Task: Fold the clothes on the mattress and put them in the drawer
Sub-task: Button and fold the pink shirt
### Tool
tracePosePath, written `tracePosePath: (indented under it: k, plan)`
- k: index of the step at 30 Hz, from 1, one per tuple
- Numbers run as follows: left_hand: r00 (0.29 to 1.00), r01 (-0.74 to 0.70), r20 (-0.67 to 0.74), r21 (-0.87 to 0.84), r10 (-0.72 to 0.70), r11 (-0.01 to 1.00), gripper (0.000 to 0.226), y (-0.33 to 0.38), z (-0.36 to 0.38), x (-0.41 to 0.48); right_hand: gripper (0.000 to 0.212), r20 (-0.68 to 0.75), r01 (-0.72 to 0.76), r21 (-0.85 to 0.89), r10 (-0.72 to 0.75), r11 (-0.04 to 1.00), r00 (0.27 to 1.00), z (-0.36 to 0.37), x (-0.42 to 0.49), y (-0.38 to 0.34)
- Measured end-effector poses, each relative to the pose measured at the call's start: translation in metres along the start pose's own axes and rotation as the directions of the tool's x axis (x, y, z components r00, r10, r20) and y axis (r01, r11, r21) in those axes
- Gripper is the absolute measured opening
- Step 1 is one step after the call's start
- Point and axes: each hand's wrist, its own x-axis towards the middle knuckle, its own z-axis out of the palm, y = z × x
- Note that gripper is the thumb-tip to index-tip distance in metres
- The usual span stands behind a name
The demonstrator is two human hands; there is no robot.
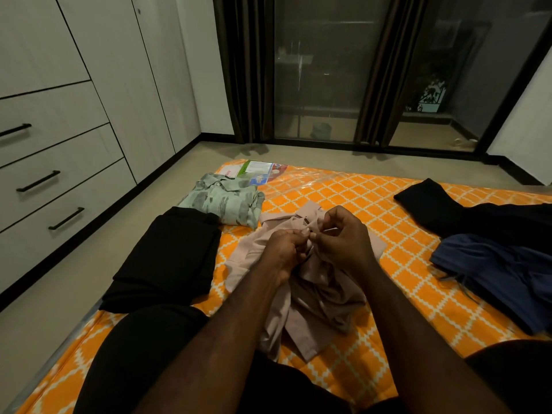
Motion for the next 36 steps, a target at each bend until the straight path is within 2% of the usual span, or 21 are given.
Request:
tracePosePath:
  k: [4,13,17,21,24,26,27,29,30,32,36]
  plan:
    - [0.995,0.026,-0.094,-0.080,-0.034,0.996,0.021,-0.006,0.004,0.005,0.031,-0.082,0.156,-0.197,-0.175,0.968,0.981,0.012,-0.007,-0.003]
    - [0.983,-0.005,-0.183,-0.174,-0.028,0.985,0.017,-0.016,0.012,0.006,0.032,-0.107,0.195,-0.424,-0.263,0.884,0.959,0.028,-0.019,-0.010]
    - [0.986,-0.013,-0.163,-0.185,-0.017,0.983,0.016,-0.018,0.012,0.008,0.035,-0.116,0.183,-0.436,-0.257,0.881,0.959,0.030,-0.019,-0.011]
    - [0.993,-0.002,-0.119,-0.177,-0.019,0.984,0.015,-0.017,0.009,0.010,0.028,-0.134,0.014,-0.280,-0.054,0.960,0.989,0.026,-0.012,-0.009]
    - [0.993,0.002,-0.116,-0.089,-0.013,0.996,0.020,-0.019,0.008,0.010,0.026,-0.112,-0.063,-0.154,0.046,0.986,0.993,0.021,-0.009,-0.006]
    - [0.990,-0.014,-0.142,-0.056,0.006,0.998,0.017,-0.019,0.006,0.012,0.018,-0.040,-0.149,0.053,0.151,0.987,0.988,0.016,-0.005,-0.006]
    - [0.989,-0.024,-0.149,-0.049,0.017,0.998,0.018,-0.017,0.004,0.012,0.016,0.023,-0.222,0.223,0.222,0.949,0.975,0.012,-0.004,-0.008]
    - [0.988,-0.045,-0.145,-0.016,0.043,0.999,0.021,-0.015,0.000,0.014,0.015,0.180,-0.386,0.487,0.342,0.784,0.922,0.006,-0.003,-0.014]
    - [0.990,-0.059,-0.130,0.010,0.060,0.998,0.023,-0.015,-0.001,0.015,0.012,0.222,-0.433,0.529,0.373,0.730,0.901,0.003,-0.003,-0.016]
    - [0.992,-0.081,-0.095,0.051,0.086,0.995,0.024,-0.015,0.000,0.012,0.010,0.245,-0.475,0.553,0.411,0.685,0.878,0.001,-0.004,-0.015]
    - [0.993,-0.099,-0.053,0.082,0.103,0.992,0.022,-0.015,0.000,0.007,0.014,0.241,-0.471,0.560,0.410,0.682,0.880,0.001,-0.005,-0.012]
